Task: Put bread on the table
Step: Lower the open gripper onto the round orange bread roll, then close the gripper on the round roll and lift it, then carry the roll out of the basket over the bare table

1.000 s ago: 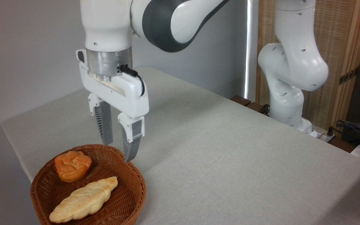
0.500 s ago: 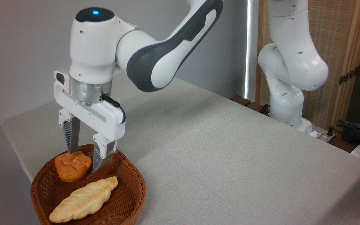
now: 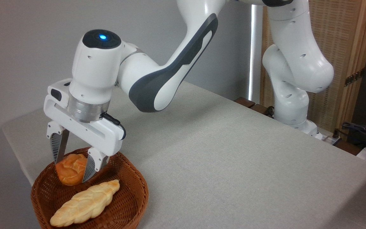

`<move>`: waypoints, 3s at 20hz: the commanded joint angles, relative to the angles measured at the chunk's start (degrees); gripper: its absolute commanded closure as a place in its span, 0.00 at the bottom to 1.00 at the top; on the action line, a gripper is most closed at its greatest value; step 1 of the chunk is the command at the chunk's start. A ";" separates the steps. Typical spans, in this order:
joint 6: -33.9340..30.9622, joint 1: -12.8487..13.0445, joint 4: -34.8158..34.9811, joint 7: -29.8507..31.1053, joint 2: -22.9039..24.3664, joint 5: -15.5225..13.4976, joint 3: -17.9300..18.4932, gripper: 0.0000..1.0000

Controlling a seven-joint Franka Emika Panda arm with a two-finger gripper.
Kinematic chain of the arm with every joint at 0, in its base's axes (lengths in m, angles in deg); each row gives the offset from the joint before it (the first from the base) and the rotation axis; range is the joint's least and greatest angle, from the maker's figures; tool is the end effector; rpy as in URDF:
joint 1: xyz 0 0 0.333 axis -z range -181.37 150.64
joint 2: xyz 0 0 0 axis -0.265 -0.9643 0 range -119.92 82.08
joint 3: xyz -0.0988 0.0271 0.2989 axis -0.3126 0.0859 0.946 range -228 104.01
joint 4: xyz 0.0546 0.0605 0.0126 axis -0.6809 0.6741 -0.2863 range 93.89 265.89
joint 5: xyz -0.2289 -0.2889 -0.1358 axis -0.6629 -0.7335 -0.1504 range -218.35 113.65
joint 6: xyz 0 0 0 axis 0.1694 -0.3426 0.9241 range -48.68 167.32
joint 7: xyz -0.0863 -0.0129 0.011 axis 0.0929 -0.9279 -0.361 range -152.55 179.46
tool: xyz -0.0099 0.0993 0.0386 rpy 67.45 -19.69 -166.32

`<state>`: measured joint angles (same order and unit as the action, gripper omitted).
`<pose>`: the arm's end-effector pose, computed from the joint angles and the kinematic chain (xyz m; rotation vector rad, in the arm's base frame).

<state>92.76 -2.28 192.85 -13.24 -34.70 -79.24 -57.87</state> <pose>0.6541 -0.1072 0.4358 2.7610 -0.4477 0.6026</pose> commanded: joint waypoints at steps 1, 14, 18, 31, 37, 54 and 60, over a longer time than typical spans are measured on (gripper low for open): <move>2.47 -0.08 -0.31 0.51 -1.36 -2.73 -1.04 0.00; 2.56 -0.51 -0.40 0.68 -2.07 -6.68 -1.48 0.40; 2.56 -0.69 -0.40 0.24 -1.89 -7.65 -1.40 0.57; 2.30 -0.87 -0.40 0.15 0.92 -7.04 -0.17 0.52; 0.20 -0.87 0.30 0.24 6.36 -6.60 1.41 0.51; -33.12 2.12 9.62 -15.93 20.61 18.00 4.93 0.44; -32.07 5.02 9.71 -10.67 17.63 20.65 4.84 0.39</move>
<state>60.22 1.64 202.58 -27.26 -16.30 -60.58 -53.45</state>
